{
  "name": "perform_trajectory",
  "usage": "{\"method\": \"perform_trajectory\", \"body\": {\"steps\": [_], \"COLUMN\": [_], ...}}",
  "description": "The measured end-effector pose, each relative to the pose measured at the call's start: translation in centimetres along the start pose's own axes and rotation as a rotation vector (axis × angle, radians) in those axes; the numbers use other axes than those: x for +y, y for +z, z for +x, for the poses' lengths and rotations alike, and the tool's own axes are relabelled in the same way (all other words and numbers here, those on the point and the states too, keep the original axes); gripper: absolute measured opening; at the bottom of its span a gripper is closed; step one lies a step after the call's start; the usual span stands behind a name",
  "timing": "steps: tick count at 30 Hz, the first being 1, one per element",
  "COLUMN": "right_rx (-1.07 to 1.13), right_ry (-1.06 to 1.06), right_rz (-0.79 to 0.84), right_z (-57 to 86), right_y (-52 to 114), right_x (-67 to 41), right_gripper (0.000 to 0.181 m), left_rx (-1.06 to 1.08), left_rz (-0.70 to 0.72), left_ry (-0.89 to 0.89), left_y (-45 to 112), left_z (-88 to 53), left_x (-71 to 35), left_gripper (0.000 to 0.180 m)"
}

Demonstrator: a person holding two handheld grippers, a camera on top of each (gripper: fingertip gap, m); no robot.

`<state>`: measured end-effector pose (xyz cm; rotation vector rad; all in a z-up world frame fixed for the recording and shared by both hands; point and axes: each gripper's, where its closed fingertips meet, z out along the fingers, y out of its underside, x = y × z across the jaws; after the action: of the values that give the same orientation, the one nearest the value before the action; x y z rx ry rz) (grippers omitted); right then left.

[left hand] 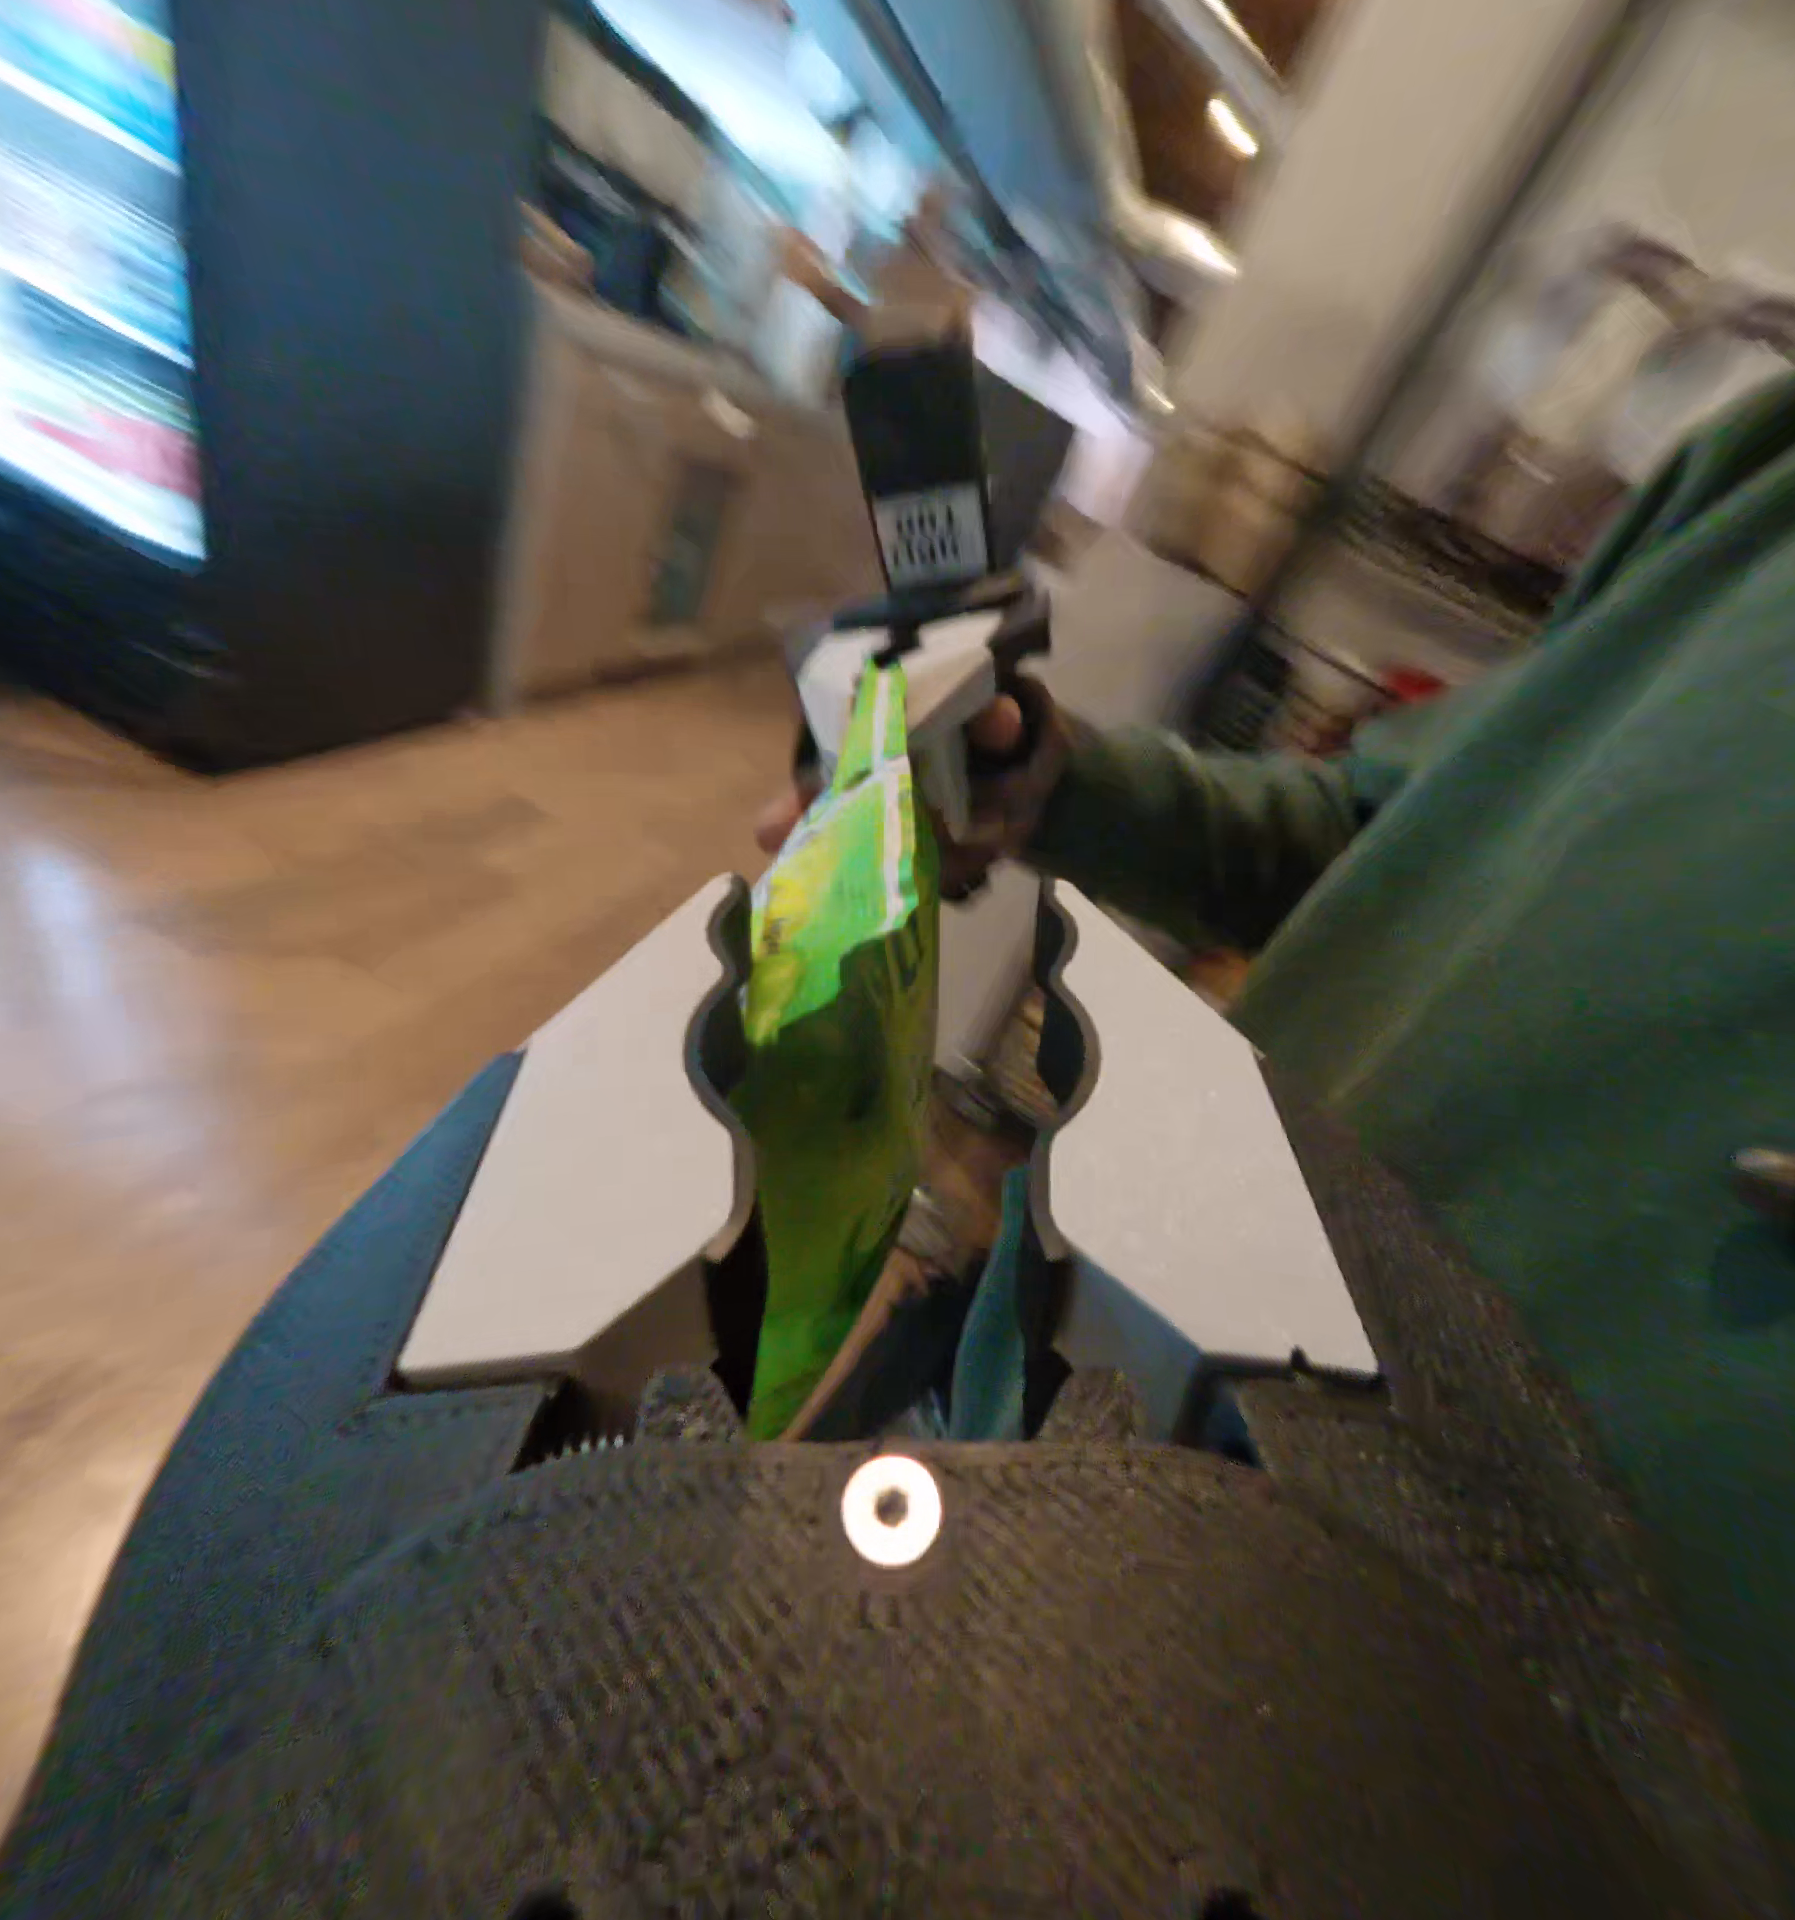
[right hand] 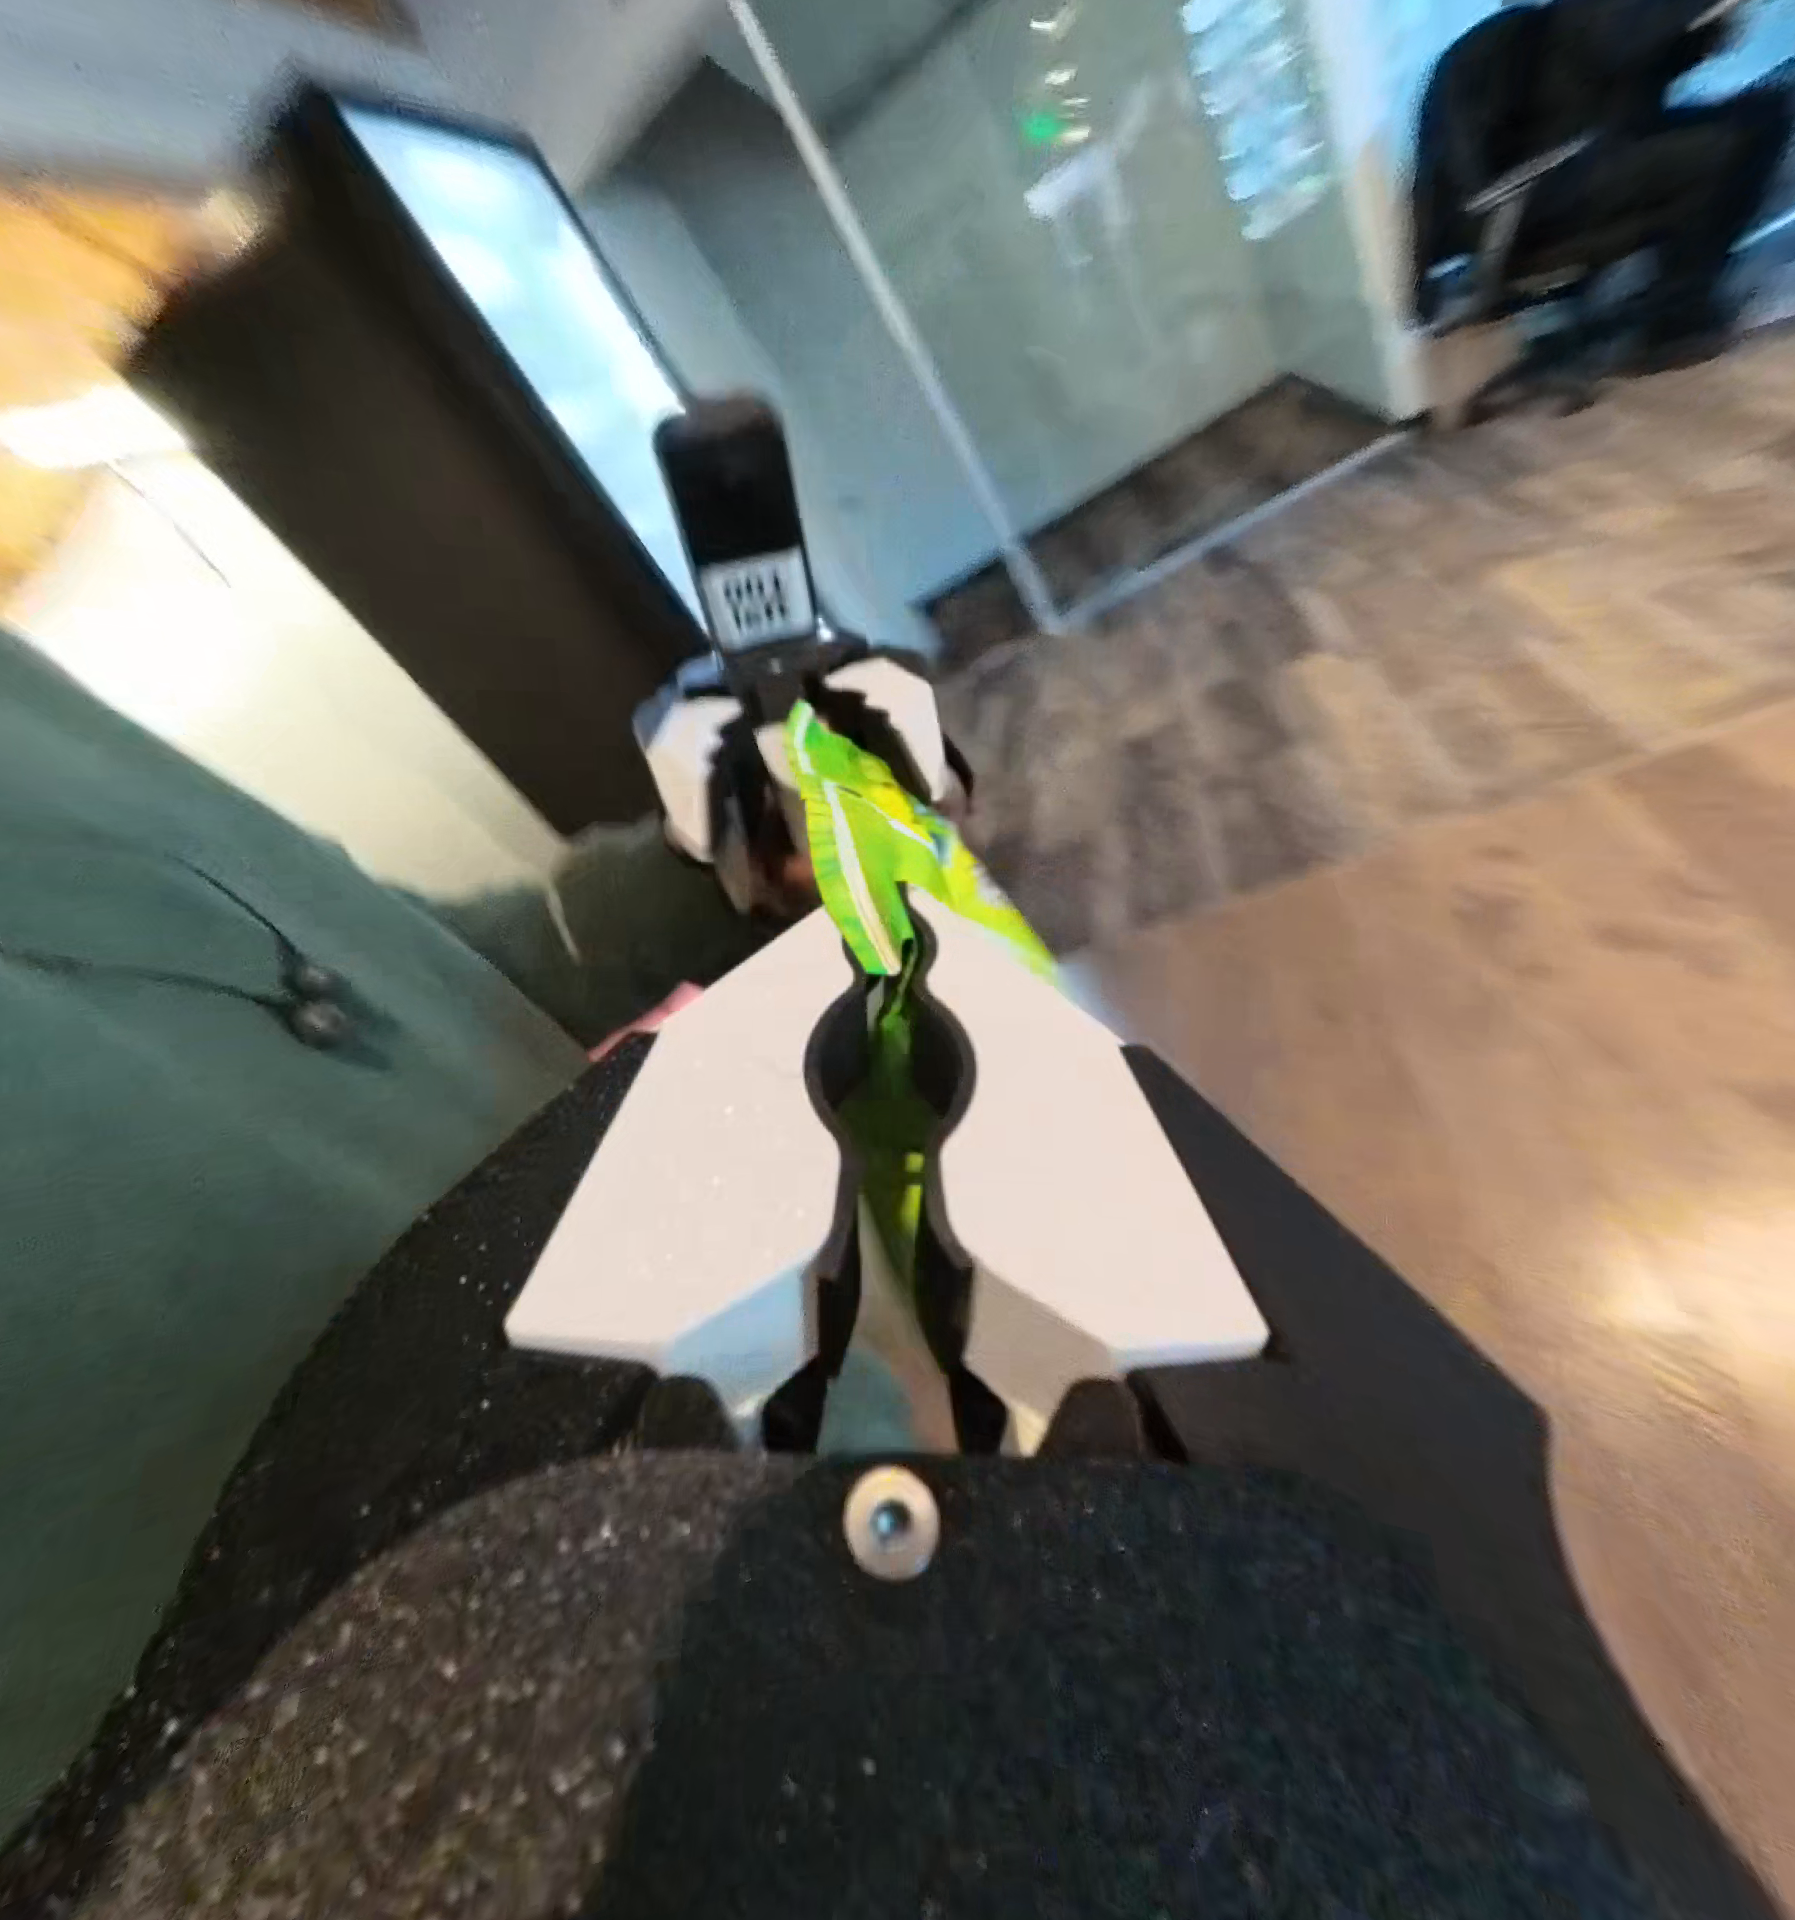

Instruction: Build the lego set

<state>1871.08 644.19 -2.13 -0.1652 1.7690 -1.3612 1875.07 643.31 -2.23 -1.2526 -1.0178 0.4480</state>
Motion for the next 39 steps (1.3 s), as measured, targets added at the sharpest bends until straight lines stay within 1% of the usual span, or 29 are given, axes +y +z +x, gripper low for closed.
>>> {"method": "perform_trajectory", "body": {"steps": [1,2,4,5,7,9,12,13,14,16,17,18,19,21,22,24,25,27,28,29,31,33,37,39], "right_rx": [-0.062,-0.131,-0.199,-0.227,-0.254,-0.266,-0.259,-0.261,-0.266,-0.272,-0.265,-0.237,-0.202,-0.146,-0.130,-0.096,-0.099,-0.069,-0.041,-0.016,0.060,0.125,0.132,0.090], "right_ry": [0.058,0.099,0.150,0.156,0.133,0.057,-0.082,-0.135,-0.179,-0.211,-0.226,-0.242,-0.250,-0.265,-0.257,-0.196,-0.145,-0.036,0.016,0.049,0.077,0.101,0.208,0.287], "right_rz": [-0.002,-0.017,-0.066,-0.106,-0.192,-0.250,-0.267,-0.258,-0.248,-0.222,-0.215,-0.212,-0.211,-0.207,-0.216,-0.242,-0.232,-0.171,-0.146,-0.118,-0.081,-0.031,0.035,0.042], "right_z": [2.4,4.4,9.1,11.2,15.8,20.4,27.4,29.6,31.9,36.6,39.1,41.7,44.3,48.9,51.1,55.6,57.7,62.8,65.9,68.8,75.8,83.0,96.2,101.3], "right_y": [1.3,2.5,5.0,6.4,9.0,11.5,15.3,16.5,17.8,20.3,21.8,23.3,25.0,28.1,29.4,31.6,32.5,33.9,34.5,35.1,36.4,38.0,42.3,44.9], "right_x": [-2.1,-4.2,-8.3,-10.2,-13.6,-16.6,-20.9,-22.2,-23.4,-25.7,-26.9,-28.0,-29.4,-33.2,-35.2,-39.3,-41.6,-46.5,-48.9,-50.9,-54.5,-57.7,-63.6,-66.8], "right_gripper": [0.000,0.000,0.000,0.000,0.000,0.000,0.000,0.004,0.011,0.037,0.047,0.053,0.048,0.013,0.006,0.000,0.000,0.000,0.000,0.000,0.000,0.000,0.000,0.000], "left_rx": [-0.075,-0.149,-0.251,-0.267,-0.295,-0.303,-0.278,-0.252,-0.225,-0.157,-0.114,-0.072,-0.032,0.022,0.021,-0.027,-0.072,-0.189,-0.280,-0.377,-0.540,-0.663,-0.817,-0.826], "left_rz": [0.020,0.032,0.047,0.035,0.002,0.013,0.062,0.077,0.087,0.105,0.115,0.123,0.127,0.122,0.113,0.095,0.106,0.132,0.125,0.107,0.073,0.062,0.056,0.082], "left_ry": [0.012,0.030,0.040,0.020,-0.042,-0.130,-0.206,-0.215,-0.226,-0.266,-0.287,-0.312,-0.345,-0.383,-0.374,-0.272,-0.204,-0.096,-0.050,-0.009,0.036,0.033,-0.007,-0.099], "left_y": [-0.6,-1.3,-3.1,-3.8,-5.5,-7.0,-9.3,-10.1,-10.9,-12.4,-13.2,-13.9,-14.6,-15.9,-16.6,-17.9,-18.8,-20.6,-21.5,-22.4,-23.8,-24.9,-26.1,-26.3], "left_z": [-3.4,-6.7,-12.7,-15.2,-20.5,-25.6,-33.9,-36.5,-39.3,-45.0,-47.9,-50.7,-53.6,-59.3,-62.3,-68.3,-71.1,-76.9,-80.1,-83.4,-89.8,-96.1,-108.2,-113.8], "left_x": [-1.7,-3.5,-7.2,-8.6,-10.9,-13.0,-16.3,-17.3,-18.4,-20.5,-21.7,-22.8,-24.1,-27.1,-28.6,-31.7,-33.4,-36.5,-37.5,-37.9,-38.2,-38.2,-38.4,-39.6], "left_gripper": [0.048,0.038,0.007,0.001,0.000,0.000,0.000,0.000,0.000,0.000,0.000,0.000,0.000,0.000,0.000,0.000,0.008,0.031,0.043,0.050,0.057,0.058,0.064,0.067]}}
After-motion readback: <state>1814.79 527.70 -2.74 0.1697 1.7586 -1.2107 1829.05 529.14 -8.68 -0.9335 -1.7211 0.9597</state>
